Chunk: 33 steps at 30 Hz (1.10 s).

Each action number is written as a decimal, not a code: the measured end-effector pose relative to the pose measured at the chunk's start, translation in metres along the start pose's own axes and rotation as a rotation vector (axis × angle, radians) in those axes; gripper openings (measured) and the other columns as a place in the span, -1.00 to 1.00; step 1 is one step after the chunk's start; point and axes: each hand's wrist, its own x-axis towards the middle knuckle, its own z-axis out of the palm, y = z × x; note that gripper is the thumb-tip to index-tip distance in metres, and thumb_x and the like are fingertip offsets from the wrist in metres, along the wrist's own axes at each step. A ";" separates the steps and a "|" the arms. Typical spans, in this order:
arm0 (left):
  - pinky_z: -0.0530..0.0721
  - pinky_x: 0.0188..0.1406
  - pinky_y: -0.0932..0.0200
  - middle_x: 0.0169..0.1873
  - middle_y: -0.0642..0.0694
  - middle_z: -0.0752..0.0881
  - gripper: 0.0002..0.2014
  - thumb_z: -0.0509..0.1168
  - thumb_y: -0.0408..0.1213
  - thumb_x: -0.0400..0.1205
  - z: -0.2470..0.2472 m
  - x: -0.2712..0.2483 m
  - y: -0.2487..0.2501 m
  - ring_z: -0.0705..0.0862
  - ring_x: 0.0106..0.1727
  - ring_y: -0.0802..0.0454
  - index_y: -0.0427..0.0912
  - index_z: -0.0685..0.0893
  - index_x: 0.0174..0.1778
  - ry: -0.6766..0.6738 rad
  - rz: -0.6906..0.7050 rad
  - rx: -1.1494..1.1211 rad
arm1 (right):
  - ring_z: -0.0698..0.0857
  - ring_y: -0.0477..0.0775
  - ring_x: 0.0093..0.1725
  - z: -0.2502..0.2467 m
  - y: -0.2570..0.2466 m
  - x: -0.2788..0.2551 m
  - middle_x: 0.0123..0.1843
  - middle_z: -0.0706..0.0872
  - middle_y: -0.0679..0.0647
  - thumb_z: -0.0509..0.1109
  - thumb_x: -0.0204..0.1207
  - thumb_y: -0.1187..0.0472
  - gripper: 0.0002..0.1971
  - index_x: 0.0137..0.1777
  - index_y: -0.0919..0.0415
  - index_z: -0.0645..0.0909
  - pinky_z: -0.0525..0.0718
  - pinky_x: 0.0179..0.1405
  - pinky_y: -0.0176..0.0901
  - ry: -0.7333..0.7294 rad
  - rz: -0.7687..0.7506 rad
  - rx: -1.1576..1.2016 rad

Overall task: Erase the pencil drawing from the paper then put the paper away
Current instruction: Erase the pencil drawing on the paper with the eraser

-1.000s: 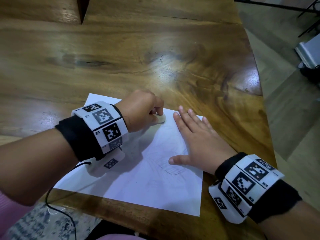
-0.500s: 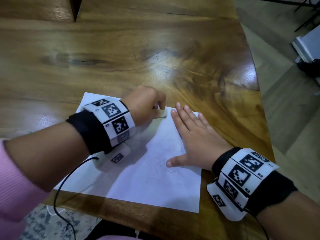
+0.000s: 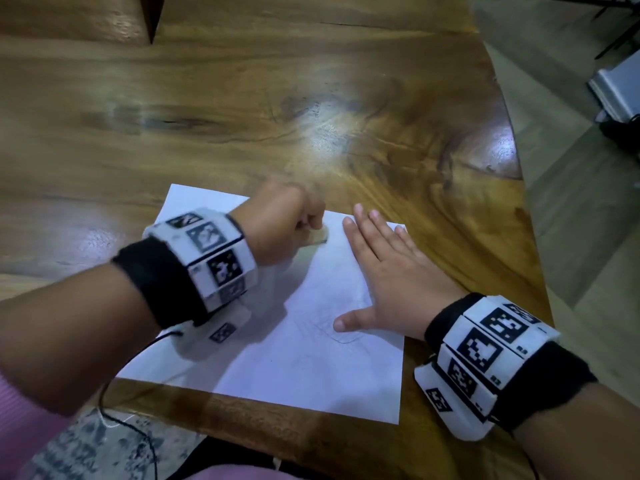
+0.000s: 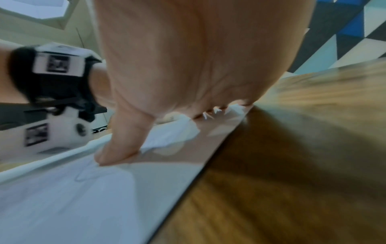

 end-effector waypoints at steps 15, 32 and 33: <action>0.29 -0.49 0.38 -0.47 -0.11 0.59 -0.77 0.39 -0.11 0.42 -0.004 -0.040 -0.013 0.48 -0.40 -0.08 -0.17 0.60 -0.45 -0.154 0.046 -0.008 | -0.58 -0.06 0.54 0.000 0.000 0.000 0.52 -0.67 -0.09 0.31 0.23 -0.49 0.28 0.56 0.06 -0.56 -0.47 0.55 -0.05 0.013 -0.002 0.024; 0.28 -0.37 0.47 -0.34 -0.09 0.54 -0.89 0.39 -0.26 0.46 0.001 -0.044 -0.010 0.49 -0.32 -0.09 -0.23 0.67 -0.29 -0.059 0.003 0.023 | -0.60 -0.11 0.51 0.000 0.003 -0.001 0.51 -0.66 -0.11 0.36 0.24 -0.44 0.27 0.57 0.05 -0.53 -0.48 0.52 -0.09 0.030 -0.046 0.055; 0.26 -0.37 0.49 -0.33 -0.08 0.54 -0.89 0.39 -0.25 0.46 0.001 -0.044 -0.010 0.48 -0.31 -0.07 -0.23 0.68 -0.27 -0.058 -0.012 0.022 | -0.60 -0.13 0.50 -0.001 0.006 -0.002 0.51 -0.65 -0.14 0.39 0.24 -0.41 0.27 0.58 0.02 -0.51 -0.48 0.52 -0.11 0.025 -0.071 0.059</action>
